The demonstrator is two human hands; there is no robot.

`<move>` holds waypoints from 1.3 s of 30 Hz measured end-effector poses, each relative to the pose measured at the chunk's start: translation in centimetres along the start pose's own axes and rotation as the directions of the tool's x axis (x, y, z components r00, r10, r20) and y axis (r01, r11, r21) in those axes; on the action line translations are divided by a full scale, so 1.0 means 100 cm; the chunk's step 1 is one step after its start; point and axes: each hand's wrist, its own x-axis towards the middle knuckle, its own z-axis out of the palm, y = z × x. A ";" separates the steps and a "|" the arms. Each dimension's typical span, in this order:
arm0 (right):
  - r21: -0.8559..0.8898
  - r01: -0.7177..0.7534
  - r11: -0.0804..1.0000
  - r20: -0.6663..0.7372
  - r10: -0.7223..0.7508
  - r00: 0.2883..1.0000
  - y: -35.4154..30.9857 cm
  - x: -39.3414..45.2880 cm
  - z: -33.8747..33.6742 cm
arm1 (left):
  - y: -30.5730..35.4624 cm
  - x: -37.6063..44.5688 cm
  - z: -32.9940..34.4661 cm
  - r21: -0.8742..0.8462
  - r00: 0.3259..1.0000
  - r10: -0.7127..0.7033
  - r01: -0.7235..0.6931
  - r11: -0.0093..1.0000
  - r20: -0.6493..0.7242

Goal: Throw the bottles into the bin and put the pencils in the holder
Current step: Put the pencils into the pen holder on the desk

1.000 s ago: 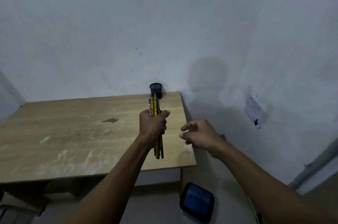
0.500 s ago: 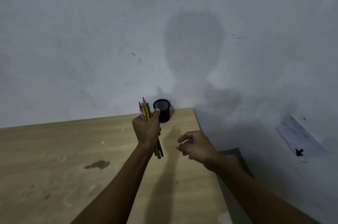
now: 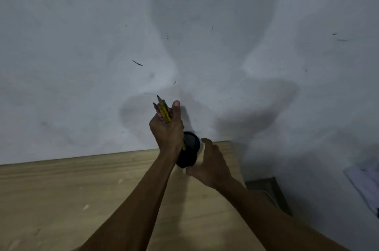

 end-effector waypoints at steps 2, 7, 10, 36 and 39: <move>-0.019 -0.004 1.000 -0.018 0.003 1.000 0.001 0.016 0.007 | -0.016 0.006 0.006 0.023 0.999 0.014 -0.015 1.000 0.029; -0.020 -0.026 0.999 -0.067 0.025 0.997 0.002 0.041 0.027 | -0.054 0.007 0.006 0.117 0.993 -0.038 0.026 0.993 0.109; -0.014 -0.001 1.000 -0.085 0.000 0.996 0.003 0.048 0.036 | -0.067 0.004 -0.001 0.178 0.980 -0.077 0.043 0.983 0.186; 0.047 -0.029 0.998 -0.117 0.034 0.993 -0.001 0.046 0.040 | -0.073 0.000 -0.022 0.416 0.905 0.049 -0.242 0.876 0.422; 0.064 -0.050 0.997 -0.103 0.056 0.993 -0.001 0.039 0.034 | -0.067 -0.002 -0.027 0.407 0.908 0.053 -0.238 0.882 0.415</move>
